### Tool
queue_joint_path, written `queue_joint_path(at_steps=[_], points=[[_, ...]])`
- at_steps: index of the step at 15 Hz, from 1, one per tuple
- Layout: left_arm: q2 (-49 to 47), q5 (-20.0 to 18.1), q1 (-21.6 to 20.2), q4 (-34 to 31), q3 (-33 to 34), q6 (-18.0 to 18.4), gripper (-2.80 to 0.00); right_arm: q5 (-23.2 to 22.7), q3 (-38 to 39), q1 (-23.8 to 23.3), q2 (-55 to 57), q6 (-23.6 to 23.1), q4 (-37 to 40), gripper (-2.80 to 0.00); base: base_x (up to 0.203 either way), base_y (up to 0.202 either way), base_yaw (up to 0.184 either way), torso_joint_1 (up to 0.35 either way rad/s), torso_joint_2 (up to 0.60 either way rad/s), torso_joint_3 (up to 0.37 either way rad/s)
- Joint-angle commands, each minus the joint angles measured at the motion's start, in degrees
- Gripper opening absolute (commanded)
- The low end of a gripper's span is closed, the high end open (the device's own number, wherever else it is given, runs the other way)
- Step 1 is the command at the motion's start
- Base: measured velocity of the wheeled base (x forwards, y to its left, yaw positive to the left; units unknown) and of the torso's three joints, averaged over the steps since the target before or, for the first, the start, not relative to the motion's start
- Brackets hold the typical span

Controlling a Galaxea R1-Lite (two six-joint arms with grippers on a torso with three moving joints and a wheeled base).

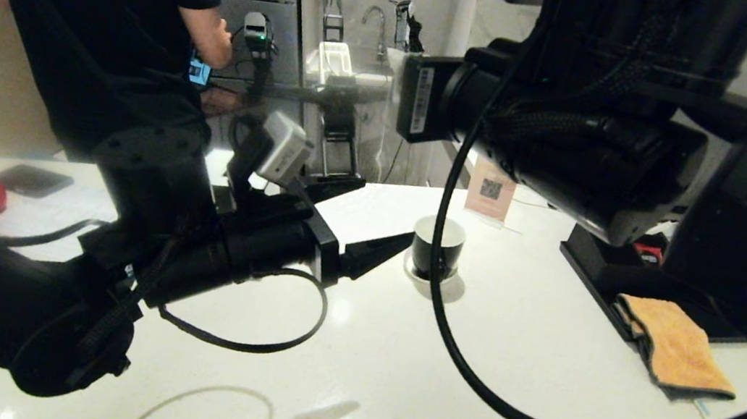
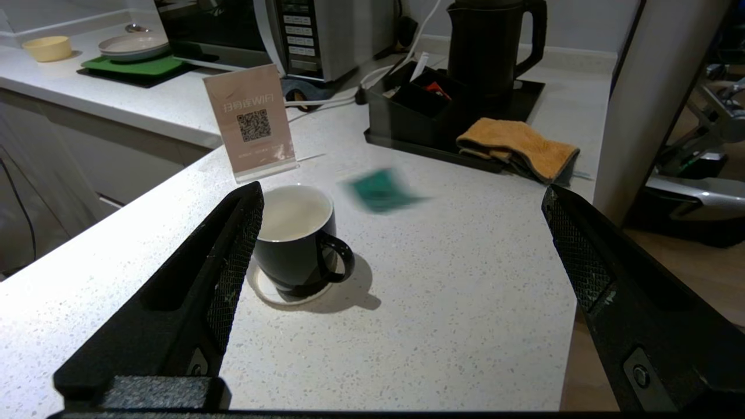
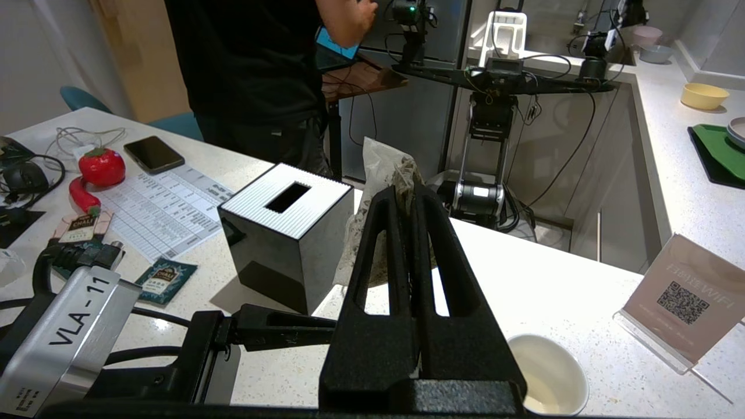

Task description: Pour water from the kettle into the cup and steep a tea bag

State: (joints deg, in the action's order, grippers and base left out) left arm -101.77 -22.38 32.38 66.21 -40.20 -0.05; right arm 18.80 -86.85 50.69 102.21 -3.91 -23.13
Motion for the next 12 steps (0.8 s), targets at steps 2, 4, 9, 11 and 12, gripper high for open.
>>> queue_joint_path(at_steps=[2,4,9,11,12], points=[[-0.3,-0.1,0.0,0.4,0.0,0.0,0.00,0.1,0.0,0.0,0.2,0.0,-0.2,-2.80,0.000,0.000,0.000,0.000,0.00,0.000],[-0.4,-0.1,0.0,0.5,0.0,0.0,0.00,0.1,0.0,0.0,0.2,0.0,-0.2,-2.80,0.000,0.000,0.000,0.000,0.00,0.000],[-0.4,-0.1,0.0,0.5,0.0,0.0,0.00,0.1,0.0,0.0,0.5,0.0,-0.3,-2.80,0.000,0.000,0.000,0.000,0.00,0.000],[-0.5,-0.2,0.0,0.6,0.1,0.0,0.00,0.1,0.0,0.0,0.5,0.0,-0.3,-2.80,0.000,0.000,0.000,0.000,0.00,0.000],[-0.6,-0.2,0.0,0.6,0.0,0.0,0.00,0.1,-0.1,0.0,0.5,0.0,-0.3,-2.80,0.000,0.000,0.000,0.000,0.00,0.000]])
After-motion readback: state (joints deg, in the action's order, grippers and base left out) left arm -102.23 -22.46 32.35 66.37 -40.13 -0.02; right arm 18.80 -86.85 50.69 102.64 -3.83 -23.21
